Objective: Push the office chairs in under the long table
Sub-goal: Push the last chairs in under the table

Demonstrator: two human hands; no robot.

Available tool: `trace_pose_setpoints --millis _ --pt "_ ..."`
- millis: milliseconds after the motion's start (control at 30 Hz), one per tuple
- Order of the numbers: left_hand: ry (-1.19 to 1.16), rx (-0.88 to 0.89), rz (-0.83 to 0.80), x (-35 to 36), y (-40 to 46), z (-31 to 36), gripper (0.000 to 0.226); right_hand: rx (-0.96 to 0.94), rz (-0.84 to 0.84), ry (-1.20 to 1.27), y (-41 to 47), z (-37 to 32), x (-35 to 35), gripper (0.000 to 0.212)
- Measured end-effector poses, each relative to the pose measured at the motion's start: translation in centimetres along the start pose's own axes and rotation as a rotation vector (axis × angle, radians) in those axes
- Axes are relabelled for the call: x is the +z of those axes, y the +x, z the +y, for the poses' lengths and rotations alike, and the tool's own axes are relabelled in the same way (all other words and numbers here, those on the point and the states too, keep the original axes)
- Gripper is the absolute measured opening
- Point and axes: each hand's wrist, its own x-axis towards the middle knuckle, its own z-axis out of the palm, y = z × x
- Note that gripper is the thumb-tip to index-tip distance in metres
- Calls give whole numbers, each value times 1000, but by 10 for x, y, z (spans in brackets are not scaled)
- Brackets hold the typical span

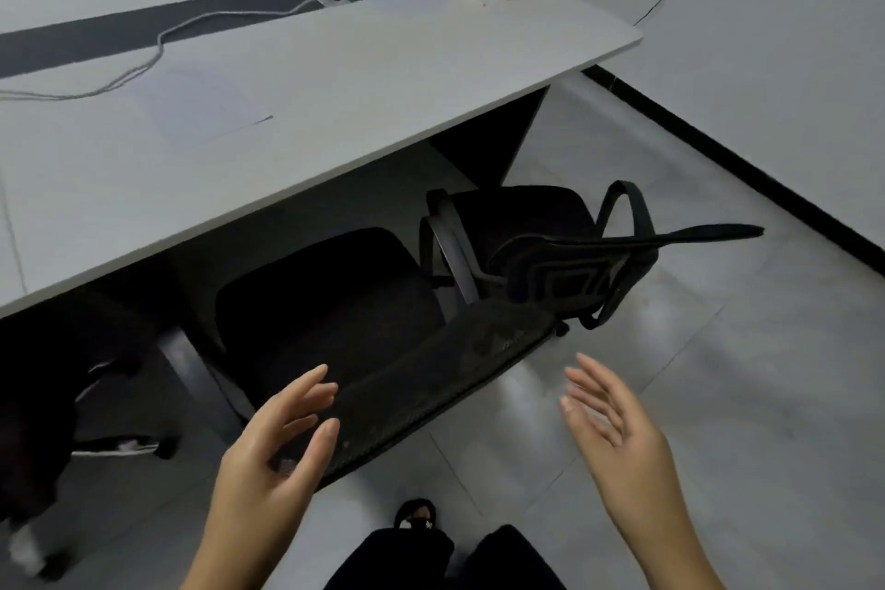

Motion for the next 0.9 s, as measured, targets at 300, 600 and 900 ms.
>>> trace_pose_setpoints --millis 300,600,900 --pt "783 -102 -321 31 6 -73 57 -586 -793 -956 142 74 31 68" --pt "1030 -153 -115 55 27 -90 58 -862 -802 -966 207 90 58 68" --pt "1039 -241 -91 19 111 -104 61 -819 -778 -994 264 57 118 64"
